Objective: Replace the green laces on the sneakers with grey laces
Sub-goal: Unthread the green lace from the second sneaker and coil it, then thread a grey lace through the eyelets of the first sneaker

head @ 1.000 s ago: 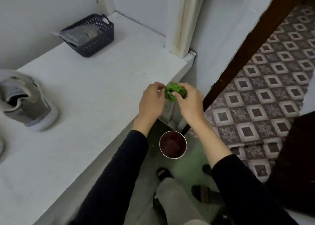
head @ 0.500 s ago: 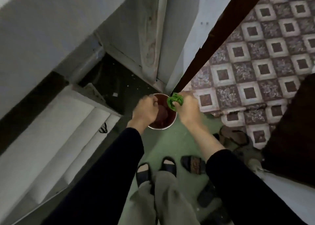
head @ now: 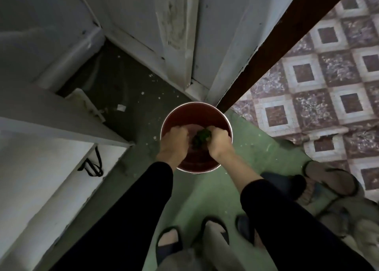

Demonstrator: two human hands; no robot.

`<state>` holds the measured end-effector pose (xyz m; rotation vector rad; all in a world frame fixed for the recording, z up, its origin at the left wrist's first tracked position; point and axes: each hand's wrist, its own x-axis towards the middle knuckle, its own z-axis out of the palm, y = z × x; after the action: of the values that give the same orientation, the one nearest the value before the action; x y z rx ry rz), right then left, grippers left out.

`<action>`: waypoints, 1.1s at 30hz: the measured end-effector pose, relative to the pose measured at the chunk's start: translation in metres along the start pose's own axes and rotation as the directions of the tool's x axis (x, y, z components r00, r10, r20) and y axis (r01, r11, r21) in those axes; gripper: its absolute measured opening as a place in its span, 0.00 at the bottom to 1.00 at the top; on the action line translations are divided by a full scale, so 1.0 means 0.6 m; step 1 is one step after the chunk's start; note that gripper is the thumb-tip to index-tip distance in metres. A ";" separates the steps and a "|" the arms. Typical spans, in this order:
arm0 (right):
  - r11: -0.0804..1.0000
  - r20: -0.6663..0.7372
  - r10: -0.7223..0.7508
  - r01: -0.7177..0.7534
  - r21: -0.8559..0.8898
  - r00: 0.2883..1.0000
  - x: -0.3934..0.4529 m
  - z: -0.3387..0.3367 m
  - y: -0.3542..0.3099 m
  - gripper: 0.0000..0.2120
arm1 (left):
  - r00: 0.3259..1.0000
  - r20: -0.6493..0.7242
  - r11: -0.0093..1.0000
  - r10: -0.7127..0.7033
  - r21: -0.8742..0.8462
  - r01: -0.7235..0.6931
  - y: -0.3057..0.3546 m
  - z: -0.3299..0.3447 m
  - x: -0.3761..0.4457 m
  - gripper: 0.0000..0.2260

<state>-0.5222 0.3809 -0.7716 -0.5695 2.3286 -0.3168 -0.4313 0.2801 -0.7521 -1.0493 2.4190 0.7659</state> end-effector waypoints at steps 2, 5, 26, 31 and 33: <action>1.000 0.003 -0.006 0.006 0.029 1.000 -0.014 -0.012 -0.009 0.17 | 1.000 0.008 1.000 -0.012 -0.005 0.012 0.005 -0.018 -0.019 0.12; 0.999 0.019 -0.014 0.013 0.035 1.000 -0.068 -0.066 -0.039 0.13 | 0.999 0.019 0.999 -0.032 0.012 0.032 0.028 -0.077 -0.069 0.11; 0.816 -0.474 -0.506 0.578 0.007 0.721 -0.662 -0.833 -0.616 0.11 | 0.803 -0.592 0.922 0.065 -0.272 -0.275 0.210 -0.982 -0.603 0.11; 0.697 -0.431 -0.674 0.710 -0.100 0.600 -0.720 -0.810 -0.757 0.17 | 0.617 -0.782 0.963 -0.093 -0.228 -0.144 0.056 -1.073 -0.689 0.12; 0.644 -0.379 -0.736 0.753 -0.136 0.561 -0.729 -0.777 -0.805 0.18 | 0.560 -0.813 0.978 -0.161 -0.206 -0.018 -0.016 -1.083 -0.712 0.13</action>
<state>-0.4094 0.2010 0.0010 -1.6193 2.3094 -0.9597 -0.2376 0.1025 -0.0203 -1.9335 3.0613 0.5288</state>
